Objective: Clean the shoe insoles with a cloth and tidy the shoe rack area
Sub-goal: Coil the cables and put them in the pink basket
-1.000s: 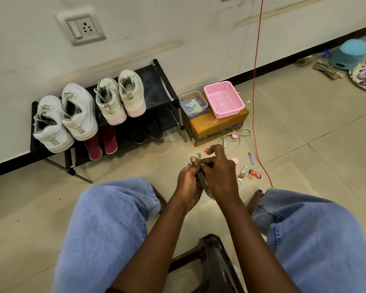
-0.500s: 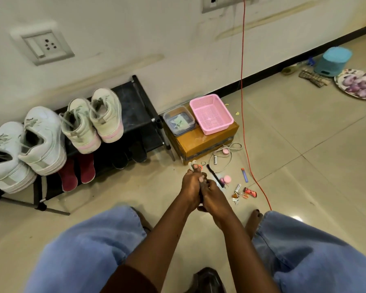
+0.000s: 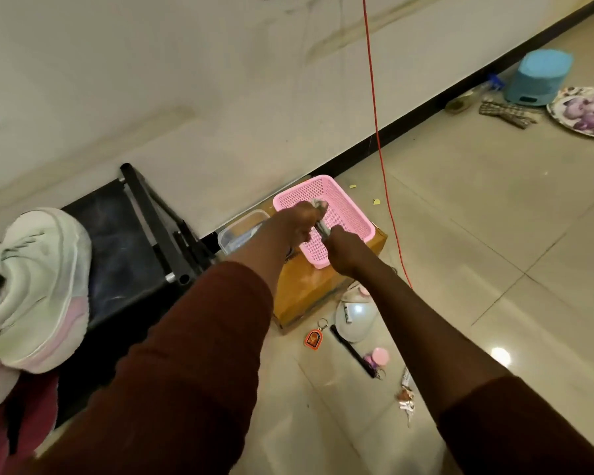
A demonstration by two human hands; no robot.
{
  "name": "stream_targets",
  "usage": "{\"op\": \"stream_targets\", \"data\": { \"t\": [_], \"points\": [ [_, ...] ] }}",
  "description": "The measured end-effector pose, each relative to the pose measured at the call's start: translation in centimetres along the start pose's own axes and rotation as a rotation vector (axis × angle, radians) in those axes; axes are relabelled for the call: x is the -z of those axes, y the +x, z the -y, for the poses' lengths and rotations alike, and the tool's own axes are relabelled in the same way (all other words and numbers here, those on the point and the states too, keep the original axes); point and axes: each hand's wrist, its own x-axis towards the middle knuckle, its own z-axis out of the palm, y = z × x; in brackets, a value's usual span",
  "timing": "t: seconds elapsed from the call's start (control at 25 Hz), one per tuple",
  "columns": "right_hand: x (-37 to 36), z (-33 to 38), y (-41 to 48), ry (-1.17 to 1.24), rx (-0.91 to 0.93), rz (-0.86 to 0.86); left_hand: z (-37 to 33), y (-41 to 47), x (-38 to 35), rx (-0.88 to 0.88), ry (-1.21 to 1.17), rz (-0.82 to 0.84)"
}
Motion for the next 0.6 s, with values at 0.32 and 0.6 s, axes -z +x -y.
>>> {"op": "stream_targets", "data": {
  "t": [0.32,0.6],
  "points": [
    [-4.3,-2.3,10.3,-0.258,0.013,0.161,0.8,10.2,2.2,-0.144,0.862,-0.206],
    [-4.4,-3.7,12.1,-0.131,-0.078,0.284,2.5,11.3,0.9,-0.303,1.258,-0.277]
  ]
}}
